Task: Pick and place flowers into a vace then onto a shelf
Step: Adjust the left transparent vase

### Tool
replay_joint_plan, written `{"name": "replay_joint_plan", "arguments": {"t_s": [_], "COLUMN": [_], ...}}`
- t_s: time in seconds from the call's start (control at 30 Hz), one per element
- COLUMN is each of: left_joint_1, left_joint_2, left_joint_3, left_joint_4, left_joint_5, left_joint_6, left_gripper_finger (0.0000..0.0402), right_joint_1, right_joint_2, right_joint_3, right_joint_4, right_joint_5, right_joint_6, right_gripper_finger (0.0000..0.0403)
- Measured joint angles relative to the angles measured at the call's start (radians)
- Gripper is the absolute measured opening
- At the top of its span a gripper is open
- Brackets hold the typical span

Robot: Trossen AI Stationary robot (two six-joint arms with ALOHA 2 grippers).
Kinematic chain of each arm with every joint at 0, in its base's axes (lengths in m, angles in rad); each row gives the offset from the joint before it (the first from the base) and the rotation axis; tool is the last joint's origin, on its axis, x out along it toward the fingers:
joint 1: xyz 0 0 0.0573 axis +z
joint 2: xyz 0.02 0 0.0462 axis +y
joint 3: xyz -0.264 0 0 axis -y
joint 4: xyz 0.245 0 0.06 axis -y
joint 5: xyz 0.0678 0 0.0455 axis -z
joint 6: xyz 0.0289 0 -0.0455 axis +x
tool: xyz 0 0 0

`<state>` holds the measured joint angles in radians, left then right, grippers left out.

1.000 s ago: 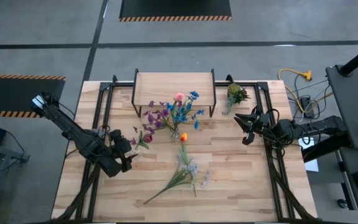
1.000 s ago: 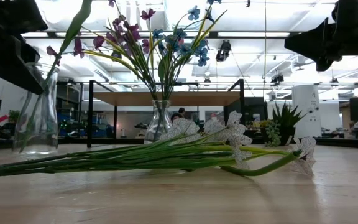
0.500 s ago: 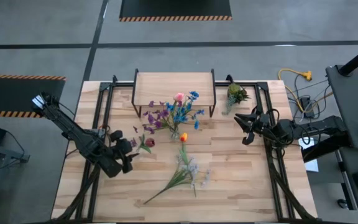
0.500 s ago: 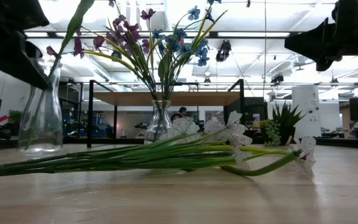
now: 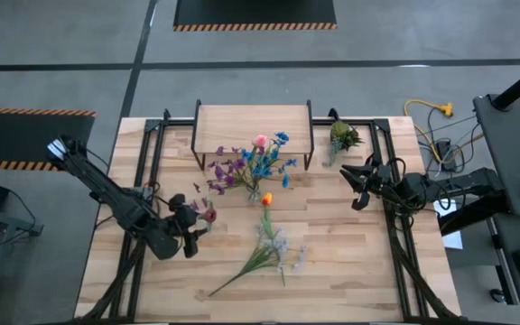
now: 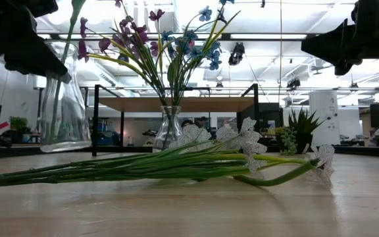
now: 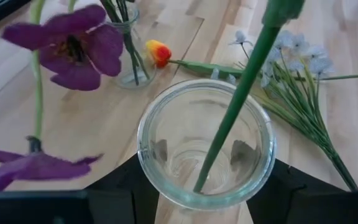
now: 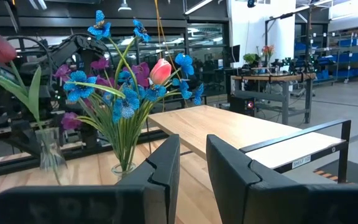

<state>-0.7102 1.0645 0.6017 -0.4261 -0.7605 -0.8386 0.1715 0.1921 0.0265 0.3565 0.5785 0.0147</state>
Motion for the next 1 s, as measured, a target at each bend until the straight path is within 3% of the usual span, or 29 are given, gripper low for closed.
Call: {"name": "replay_joint_plan", "arguments": {"t_s": [0.53,1.0], "left_joint_1": [0.005,0.005], "left_joint_2": [0.116,0.119], "left_joint_3": [0.002,0.003], "left_joint_4": [0.130,0.142], "left_joint_5": [0.078,0.127], "left_joint_6": [-0.009,-0.008], "left_gripper_finger": [0.0174,0.0180], "right_joint_1": [0.000,0.000], "right_joint_2": [0.000,0.000], "right_joint_3": [0.000,0.000], "right_joint_4": [0.000,0.000], "right_joint_5": [0.000,0.000], "right_joint_6": [0.000,0.000], "right_gripper_finger": [0.0072,0.0072]}}
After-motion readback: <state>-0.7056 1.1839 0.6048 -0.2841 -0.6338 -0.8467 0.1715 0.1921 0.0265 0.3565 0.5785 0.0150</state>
